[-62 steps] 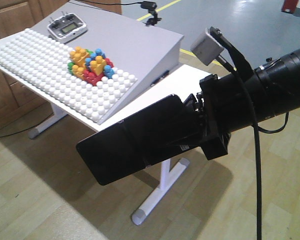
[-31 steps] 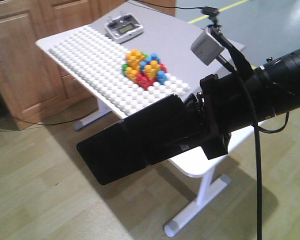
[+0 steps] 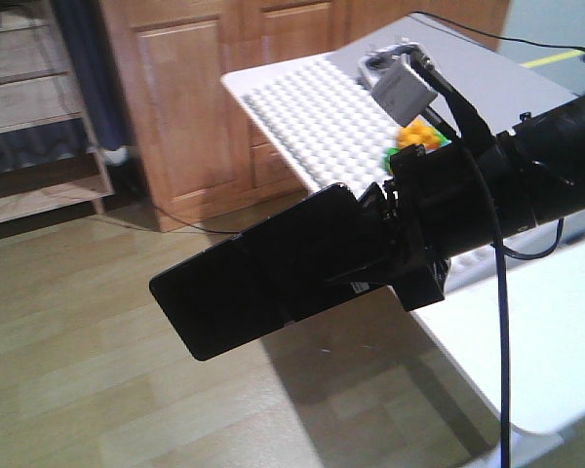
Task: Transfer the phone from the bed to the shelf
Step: 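Hold the phone in the right gripper while the base turns past the white pegboard table, then carry the phone in the right gripper toward the wooden shelf unit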
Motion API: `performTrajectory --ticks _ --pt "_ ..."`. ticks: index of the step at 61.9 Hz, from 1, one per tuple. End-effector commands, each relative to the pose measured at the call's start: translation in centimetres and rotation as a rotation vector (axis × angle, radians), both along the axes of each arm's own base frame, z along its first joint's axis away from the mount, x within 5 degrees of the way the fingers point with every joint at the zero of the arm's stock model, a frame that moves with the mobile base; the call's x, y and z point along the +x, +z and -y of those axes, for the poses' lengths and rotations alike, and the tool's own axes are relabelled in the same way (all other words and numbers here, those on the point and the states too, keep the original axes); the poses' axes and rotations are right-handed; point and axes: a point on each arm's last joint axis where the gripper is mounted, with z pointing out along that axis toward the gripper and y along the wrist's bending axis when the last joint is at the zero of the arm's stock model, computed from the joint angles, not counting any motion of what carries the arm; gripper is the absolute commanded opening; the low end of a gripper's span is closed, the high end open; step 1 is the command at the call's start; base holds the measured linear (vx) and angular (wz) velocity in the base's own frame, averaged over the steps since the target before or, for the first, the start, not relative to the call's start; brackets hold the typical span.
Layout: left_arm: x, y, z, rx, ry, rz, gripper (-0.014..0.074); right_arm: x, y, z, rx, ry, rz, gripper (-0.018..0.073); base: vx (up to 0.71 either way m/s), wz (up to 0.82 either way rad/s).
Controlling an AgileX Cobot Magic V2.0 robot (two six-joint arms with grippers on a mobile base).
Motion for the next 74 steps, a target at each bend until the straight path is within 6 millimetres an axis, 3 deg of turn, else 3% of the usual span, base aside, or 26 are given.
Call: performTrajectory --ticks 1,74 --pt "0.05 0.62 -0.05 -0.015 0.006 0.077 0.0001 -1.36 2.23 -0.03 0.093 0.047 0.007 -0.0004 0.16 0.56" --pt "0.05 0.62 -0.05 -0.015 0.006 0.077 0.0001 -1.36 2.23 -0.03 0.093 0.047 0.007 -0.0004 0.2 0.43"
